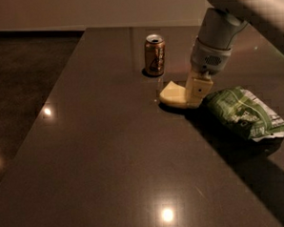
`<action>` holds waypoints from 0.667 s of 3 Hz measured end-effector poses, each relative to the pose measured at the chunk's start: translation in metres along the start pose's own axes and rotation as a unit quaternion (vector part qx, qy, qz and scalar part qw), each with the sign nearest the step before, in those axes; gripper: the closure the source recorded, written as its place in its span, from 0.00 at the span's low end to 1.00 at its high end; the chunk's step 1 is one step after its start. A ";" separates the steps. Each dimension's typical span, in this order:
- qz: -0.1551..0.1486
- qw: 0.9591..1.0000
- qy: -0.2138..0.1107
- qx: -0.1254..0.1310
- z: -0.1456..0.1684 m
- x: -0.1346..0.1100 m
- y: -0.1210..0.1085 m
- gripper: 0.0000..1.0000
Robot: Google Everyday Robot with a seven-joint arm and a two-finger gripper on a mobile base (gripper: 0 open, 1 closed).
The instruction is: Move sponge near green jalapeno chip bag
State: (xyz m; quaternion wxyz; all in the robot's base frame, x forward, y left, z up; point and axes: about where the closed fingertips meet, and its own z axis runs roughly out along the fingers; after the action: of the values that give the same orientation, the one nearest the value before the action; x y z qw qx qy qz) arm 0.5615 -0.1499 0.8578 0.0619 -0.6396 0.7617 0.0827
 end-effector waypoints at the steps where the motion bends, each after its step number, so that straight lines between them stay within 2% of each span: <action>1: 0.002 1.000 -0.004 0.006 0.001 -0.001 -0.004 0.64; 2: 0.001 1.000 -0.008 0.012 0.003 -0.003 -0.008 0.41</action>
Offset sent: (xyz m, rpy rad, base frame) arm 0.0045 0.0005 -0.0015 0.0055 -0.0124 -0.0061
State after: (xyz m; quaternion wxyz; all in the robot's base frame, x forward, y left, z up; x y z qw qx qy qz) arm 0.5700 -0.1474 0.8551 0.0751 -0.6372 0.7630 0.0787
